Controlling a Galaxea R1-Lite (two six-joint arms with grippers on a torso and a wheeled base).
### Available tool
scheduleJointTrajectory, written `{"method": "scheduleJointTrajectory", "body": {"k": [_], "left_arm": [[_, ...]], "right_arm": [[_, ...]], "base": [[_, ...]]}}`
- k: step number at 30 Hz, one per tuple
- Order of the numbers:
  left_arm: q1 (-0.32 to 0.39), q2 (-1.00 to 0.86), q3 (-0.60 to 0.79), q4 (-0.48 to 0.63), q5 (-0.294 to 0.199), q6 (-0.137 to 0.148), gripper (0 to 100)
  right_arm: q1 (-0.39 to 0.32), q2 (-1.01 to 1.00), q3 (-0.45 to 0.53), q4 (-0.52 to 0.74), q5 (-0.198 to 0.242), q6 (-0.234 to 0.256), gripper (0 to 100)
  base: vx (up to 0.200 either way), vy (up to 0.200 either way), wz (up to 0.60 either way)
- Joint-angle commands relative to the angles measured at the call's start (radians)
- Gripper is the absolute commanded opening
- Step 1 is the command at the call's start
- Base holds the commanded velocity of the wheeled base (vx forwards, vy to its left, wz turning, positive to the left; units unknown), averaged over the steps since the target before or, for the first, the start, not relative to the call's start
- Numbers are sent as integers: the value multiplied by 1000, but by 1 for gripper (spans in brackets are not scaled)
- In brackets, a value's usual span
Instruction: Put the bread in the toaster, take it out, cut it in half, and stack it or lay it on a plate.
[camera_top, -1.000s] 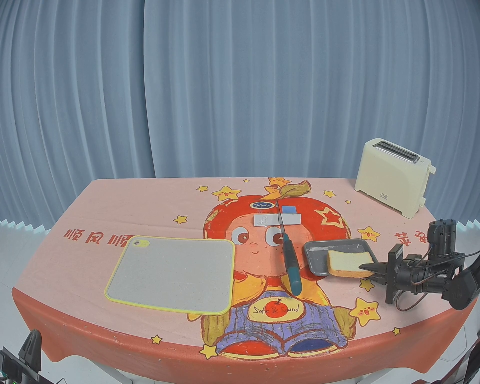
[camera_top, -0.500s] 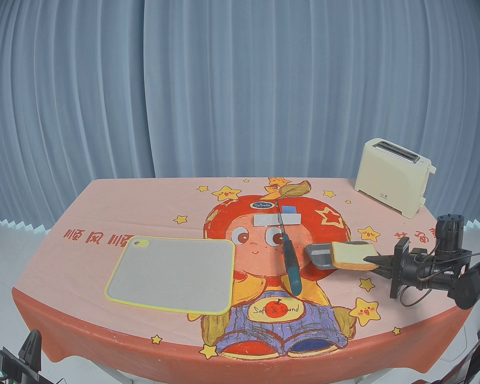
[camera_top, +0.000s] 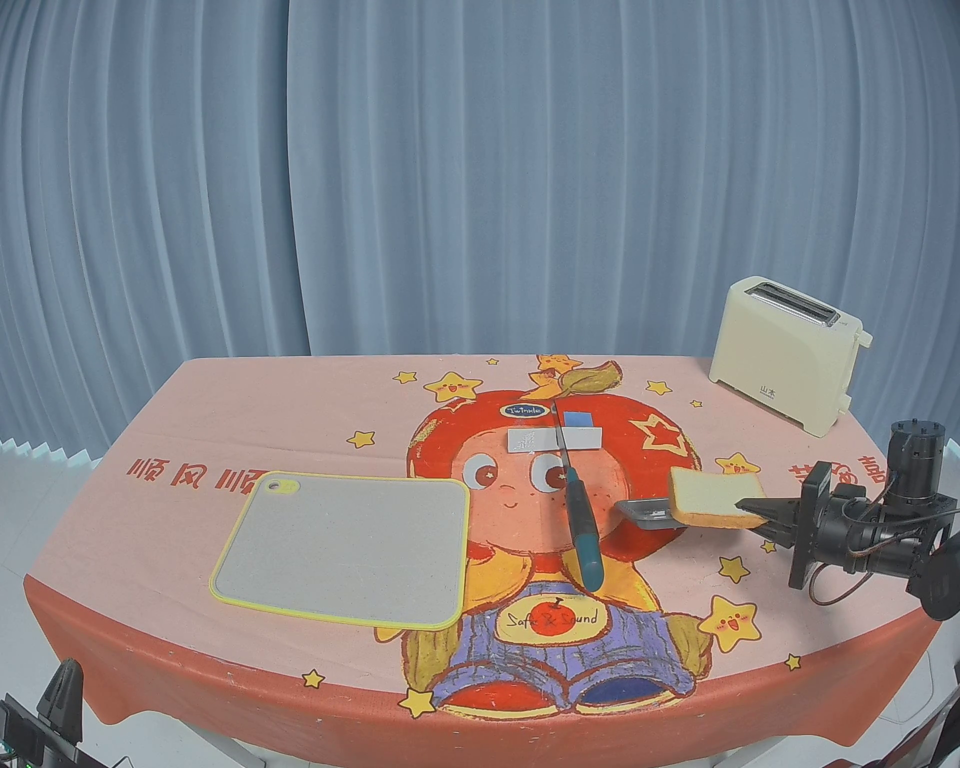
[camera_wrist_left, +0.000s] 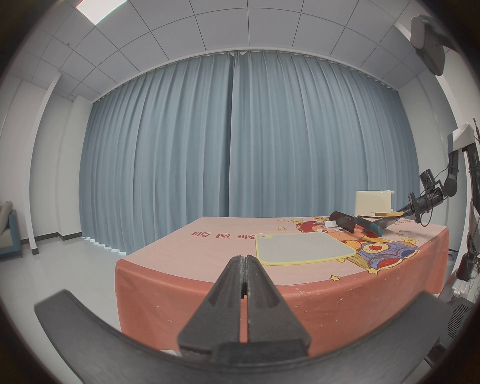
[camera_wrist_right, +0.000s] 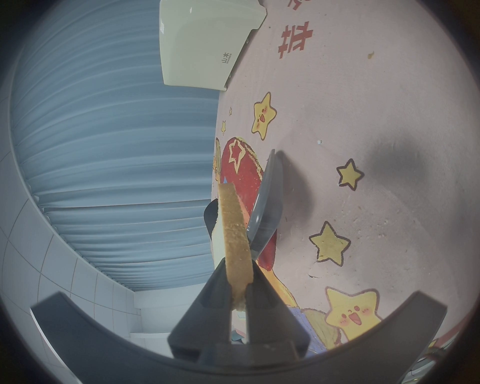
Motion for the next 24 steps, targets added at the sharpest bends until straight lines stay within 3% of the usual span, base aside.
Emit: {"method": "scheduleJointTrajectory", "body": {"k": [1,6,11,24], "left_arm": [[0,2,18,0,0,-1,0],[0,2,18,0,0,-1,0],[0,2,18,0,0,-1,0],[2,2,18,0,0,-1,0]], "right_arm": [[-1,-11,8,-25,-3,-3,0],[4,3,54,-85,-8,-17,0],[8,58,85,-93,-11,-78,0],[7,92,83,-102,-9,-81,0]], "base": [[0,0,0],[0,0,0],[0,0,0],[0,0,0]]}}
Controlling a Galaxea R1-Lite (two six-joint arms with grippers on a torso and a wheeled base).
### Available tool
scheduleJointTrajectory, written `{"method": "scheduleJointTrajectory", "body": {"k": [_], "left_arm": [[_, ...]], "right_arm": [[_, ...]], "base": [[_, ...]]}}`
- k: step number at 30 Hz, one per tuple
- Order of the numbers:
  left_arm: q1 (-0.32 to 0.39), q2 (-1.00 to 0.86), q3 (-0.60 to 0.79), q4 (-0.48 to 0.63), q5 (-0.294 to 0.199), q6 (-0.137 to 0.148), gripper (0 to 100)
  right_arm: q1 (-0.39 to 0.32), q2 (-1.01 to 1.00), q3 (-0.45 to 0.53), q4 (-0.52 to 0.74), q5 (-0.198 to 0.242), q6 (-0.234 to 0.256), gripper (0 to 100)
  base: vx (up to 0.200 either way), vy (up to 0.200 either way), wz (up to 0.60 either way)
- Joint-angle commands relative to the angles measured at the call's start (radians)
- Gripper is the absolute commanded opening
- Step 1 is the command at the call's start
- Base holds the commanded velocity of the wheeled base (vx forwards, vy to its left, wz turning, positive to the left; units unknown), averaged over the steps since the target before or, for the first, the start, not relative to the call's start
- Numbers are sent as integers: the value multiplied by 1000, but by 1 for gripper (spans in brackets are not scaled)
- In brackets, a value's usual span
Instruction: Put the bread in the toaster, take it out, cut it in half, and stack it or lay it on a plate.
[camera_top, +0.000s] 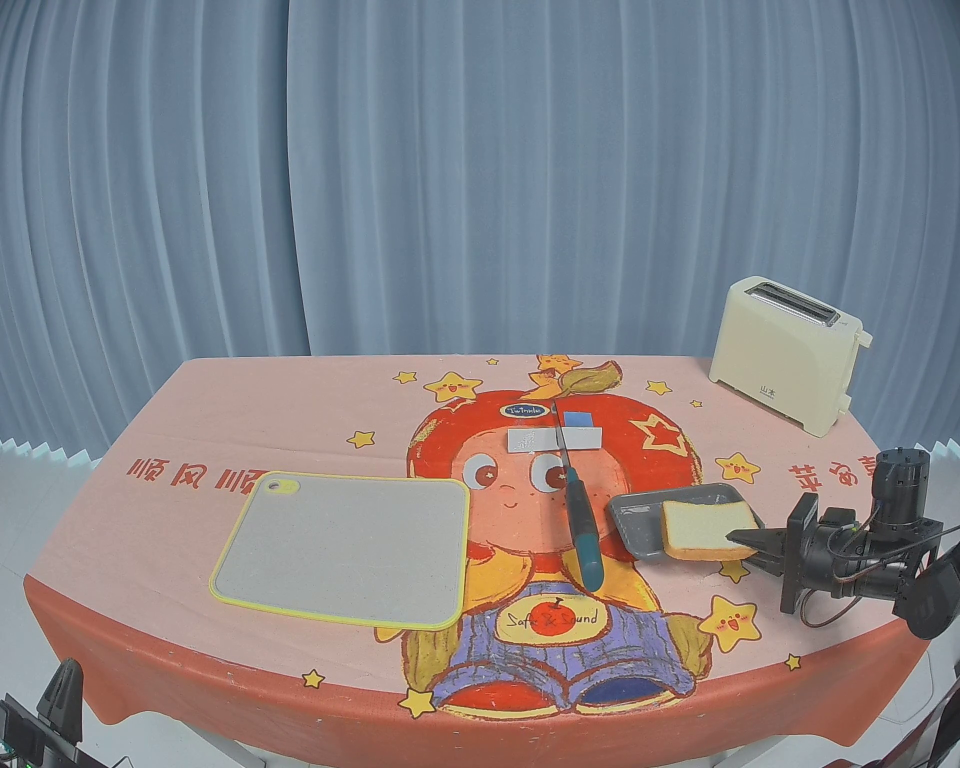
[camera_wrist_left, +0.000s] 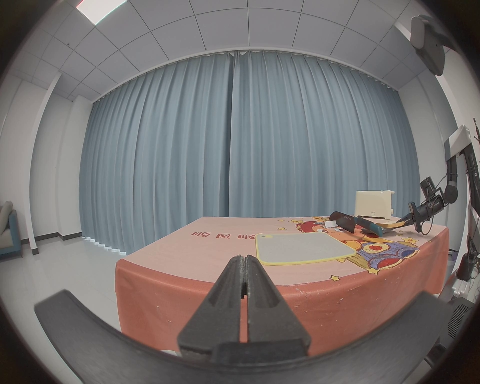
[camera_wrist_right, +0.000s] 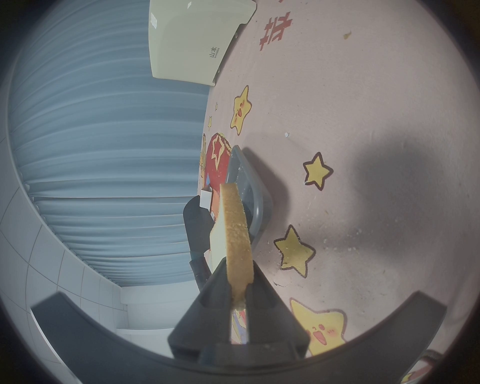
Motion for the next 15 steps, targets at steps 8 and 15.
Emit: {"method": "scheduleJointTrajectory", "body": {"k": [8,15], "left_arm": [[-1,2,18,0,0,-1,0],[1,2,18,0,0,-1,0]], "right_arm": [[-5,19,-2,-2,5,0,0],[-1,16,-4,-2,2,1,100]], "base": [[0,0,0],[0,0,0]]}}
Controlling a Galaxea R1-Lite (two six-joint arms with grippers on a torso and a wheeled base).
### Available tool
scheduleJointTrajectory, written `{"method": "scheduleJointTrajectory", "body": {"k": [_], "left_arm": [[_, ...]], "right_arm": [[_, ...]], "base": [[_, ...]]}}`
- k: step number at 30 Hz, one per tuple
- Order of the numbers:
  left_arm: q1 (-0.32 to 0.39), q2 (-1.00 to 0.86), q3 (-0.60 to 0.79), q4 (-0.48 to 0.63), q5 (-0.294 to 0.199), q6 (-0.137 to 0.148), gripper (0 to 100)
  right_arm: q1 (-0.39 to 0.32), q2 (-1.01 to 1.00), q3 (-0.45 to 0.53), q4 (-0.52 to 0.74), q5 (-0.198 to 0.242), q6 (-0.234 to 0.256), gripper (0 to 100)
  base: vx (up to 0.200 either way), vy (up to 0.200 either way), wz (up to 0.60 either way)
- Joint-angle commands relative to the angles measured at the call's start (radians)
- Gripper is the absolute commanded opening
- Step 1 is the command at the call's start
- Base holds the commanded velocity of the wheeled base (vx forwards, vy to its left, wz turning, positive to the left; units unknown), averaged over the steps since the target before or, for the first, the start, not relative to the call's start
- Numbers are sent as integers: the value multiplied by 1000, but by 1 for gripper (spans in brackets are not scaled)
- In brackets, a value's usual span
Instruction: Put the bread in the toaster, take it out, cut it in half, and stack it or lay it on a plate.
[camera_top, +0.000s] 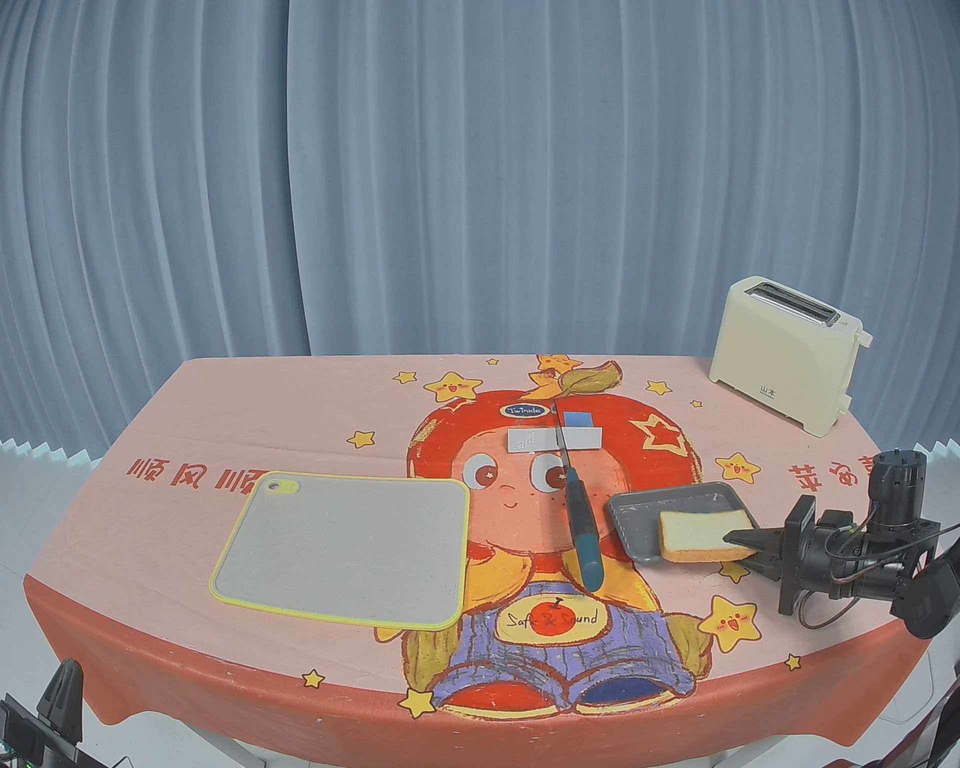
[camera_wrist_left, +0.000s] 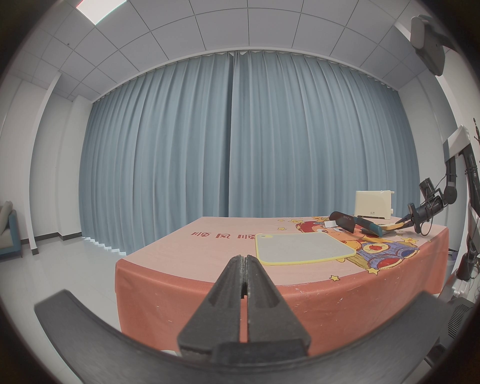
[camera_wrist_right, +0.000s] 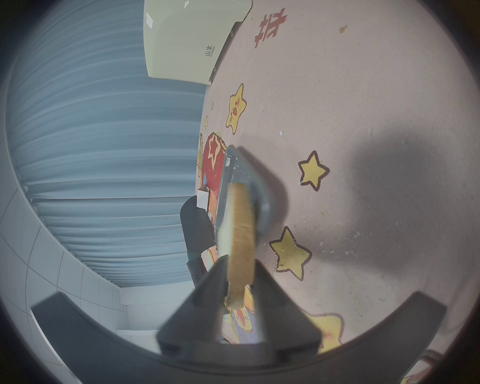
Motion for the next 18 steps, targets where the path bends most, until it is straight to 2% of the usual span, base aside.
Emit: {"method": "scheduleJointTrajectory", "body": {"k": [1,18], "left_arm": [[0,2,18,0,0,-1,0],[0,2,18,0,0,-1,0]], "right_arm": [[1,-1,-4,-1,-4,1,100],[2,-13,-1,1,-7,4,100]], "base": [[0,0,0],[0,0,0]]}}
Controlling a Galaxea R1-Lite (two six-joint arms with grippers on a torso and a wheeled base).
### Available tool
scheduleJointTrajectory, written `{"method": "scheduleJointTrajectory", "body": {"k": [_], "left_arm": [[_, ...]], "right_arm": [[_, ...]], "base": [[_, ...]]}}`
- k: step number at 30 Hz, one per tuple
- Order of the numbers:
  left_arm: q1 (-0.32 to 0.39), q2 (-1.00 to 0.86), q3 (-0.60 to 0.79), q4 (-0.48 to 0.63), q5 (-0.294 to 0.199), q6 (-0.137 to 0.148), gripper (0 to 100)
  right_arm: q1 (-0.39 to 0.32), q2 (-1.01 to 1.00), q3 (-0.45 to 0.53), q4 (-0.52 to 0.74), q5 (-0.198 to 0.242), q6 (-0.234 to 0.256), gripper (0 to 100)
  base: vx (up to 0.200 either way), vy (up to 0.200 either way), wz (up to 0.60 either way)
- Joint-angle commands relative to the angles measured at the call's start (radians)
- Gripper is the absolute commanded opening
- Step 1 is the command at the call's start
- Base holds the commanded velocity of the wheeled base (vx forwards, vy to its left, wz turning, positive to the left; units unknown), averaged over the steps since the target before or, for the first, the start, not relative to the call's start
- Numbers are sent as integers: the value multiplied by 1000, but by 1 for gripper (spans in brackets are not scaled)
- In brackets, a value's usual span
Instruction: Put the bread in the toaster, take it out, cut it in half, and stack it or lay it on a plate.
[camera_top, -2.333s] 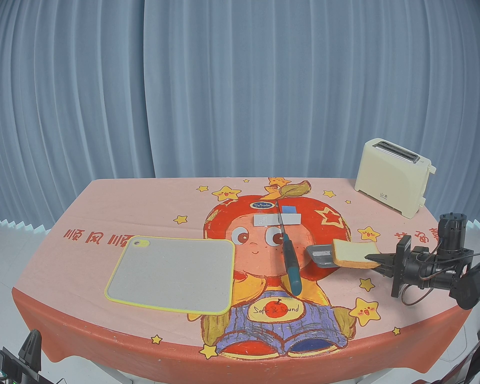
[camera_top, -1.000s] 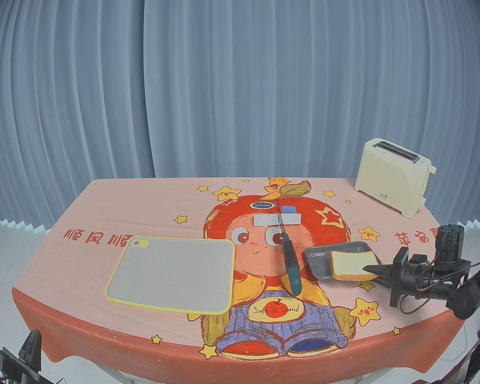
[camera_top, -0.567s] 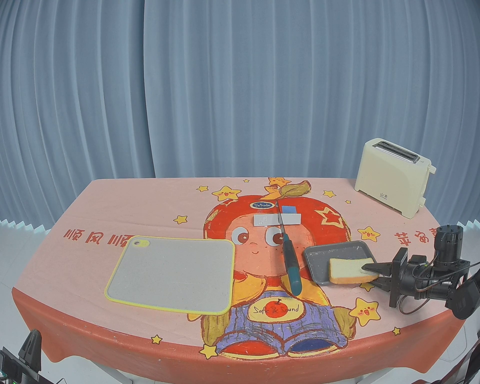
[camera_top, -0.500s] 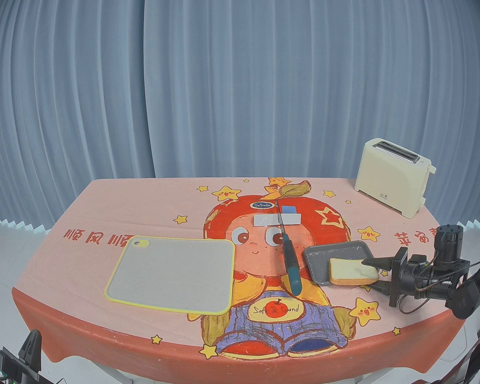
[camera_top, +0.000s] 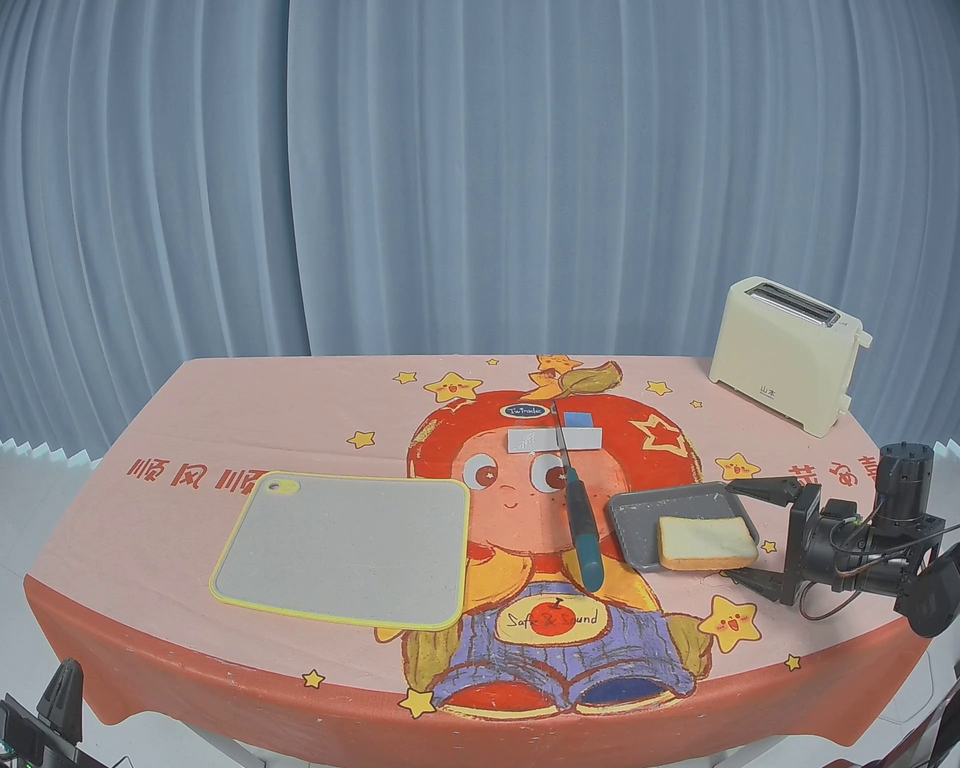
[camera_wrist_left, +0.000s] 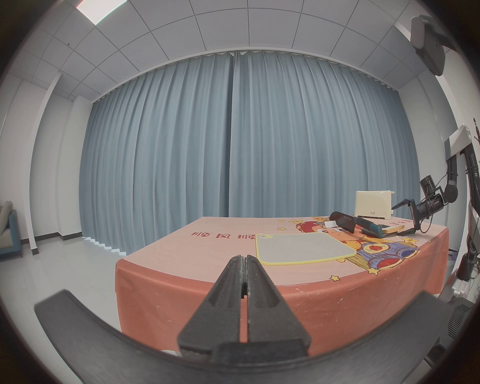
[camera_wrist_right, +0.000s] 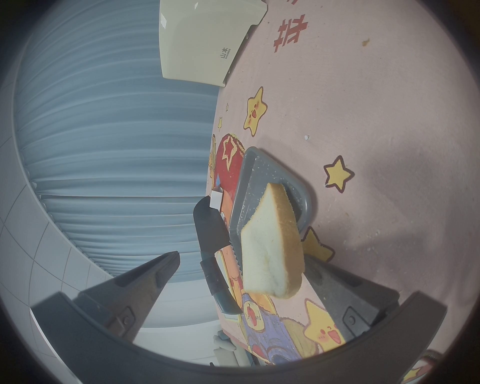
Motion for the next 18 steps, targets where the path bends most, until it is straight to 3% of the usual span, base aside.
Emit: {"method": "scheduleJointTrajectory", "body": {"k": [1,18], "left_arm": [[1,2,18,0,1,0,0],[1,2,18,0,1,0,0]], "right_arm": [[0,-1,-1,5,-1,1,100],[23,-108,9,11,1,5,100]], "base": [[0,0,0],[0,0,0]]}}
